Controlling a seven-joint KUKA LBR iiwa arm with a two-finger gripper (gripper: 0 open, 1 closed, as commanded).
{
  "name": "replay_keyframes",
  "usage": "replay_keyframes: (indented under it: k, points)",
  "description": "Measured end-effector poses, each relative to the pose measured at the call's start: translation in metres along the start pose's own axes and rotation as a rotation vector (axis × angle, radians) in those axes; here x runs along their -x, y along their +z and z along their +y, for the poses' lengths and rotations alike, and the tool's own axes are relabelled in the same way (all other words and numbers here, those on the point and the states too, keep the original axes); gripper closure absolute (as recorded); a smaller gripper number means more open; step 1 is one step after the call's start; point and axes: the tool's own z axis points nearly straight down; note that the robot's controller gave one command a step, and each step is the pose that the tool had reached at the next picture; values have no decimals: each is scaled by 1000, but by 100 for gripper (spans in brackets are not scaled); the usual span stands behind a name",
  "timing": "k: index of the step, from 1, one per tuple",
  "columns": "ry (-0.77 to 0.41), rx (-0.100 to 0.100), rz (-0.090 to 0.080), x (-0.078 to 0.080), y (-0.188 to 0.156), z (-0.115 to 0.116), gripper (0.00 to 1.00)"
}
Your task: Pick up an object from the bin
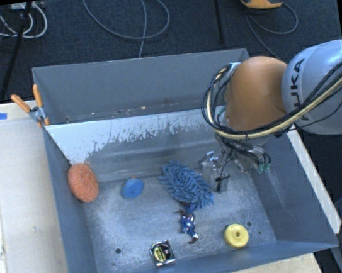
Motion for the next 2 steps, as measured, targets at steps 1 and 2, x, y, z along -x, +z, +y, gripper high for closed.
replay_keyframes:
  k: [1,2]
  points:
    - [-5,-1,-4,-4,-69,-14,0]
    - [-5,-7,-15,-6,-111,-30,0]
